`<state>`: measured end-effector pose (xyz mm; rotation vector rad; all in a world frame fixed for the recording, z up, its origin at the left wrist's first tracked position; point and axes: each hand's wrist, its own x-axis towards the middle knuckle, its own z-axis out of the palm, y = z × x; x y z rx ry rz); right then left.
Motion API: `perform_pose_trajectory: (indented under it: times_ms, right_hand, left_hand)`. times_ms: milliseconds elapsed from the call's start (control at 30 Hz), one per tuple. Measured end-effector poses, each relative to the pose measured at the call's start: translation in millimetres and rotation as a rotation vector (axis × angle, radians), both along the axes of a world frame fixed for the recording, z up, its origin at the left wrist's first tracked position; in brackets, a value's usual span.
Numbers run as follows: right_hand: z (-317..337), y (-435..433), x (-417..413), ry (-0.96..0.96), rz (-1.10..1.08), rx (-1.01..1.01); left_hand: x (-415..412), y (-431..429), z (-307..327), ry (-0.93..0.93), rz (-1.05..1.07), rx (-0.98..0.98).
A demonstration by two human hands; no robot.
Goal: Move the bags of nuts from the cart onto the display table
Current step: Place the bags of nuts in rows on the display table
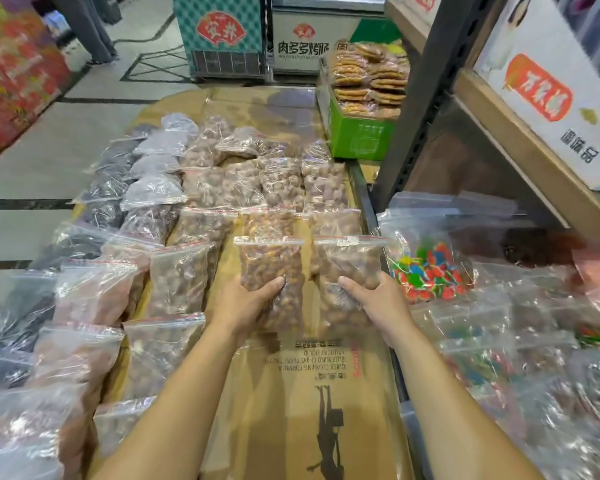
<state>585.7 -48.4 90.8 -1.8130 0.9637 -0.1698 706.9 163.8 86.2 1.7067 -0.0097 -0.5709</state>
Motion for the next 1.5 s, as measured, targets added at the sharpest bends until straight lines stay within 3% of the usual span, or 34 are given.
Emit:
perform_pose_trajectory:
  times_ms: [300,533,800,1000,1200,1500]
  right_hand:
    - [-11.8,-13.4,21.5,0.067,0.021,0.009]
    - [-10.5,-9.3,25.6,0.151,0.019,-0.135]
    - [19.4,3.1,22.2,0.306,0.119,-0.378]
    - [56.9,29.6,2.8,0.347,0.281,-0.695]
    - [85.8,59.2,-34.4,0.336,0.399,-0.855]
    - [118.7,97.8,-99.0,0.357,0.483,-1.007]
  left_hand:
    - [18.0,-7.0,-19.1,0.086,0.027,0.102]
    - [14.4,-8.1,-9.9,-0.066,0.011,0.413]
    - [5.9,0.3,2.9,-0.091,-0.064,0.556]
    - [-16.0,11.7,40.5,-0.325,-0.230,0.817]
    - [-57.4,26.8,85.3,-0.573,-0.382,1.022]
    - [-131.8,56.3,141.4,-0.811,-0.385,1.111]
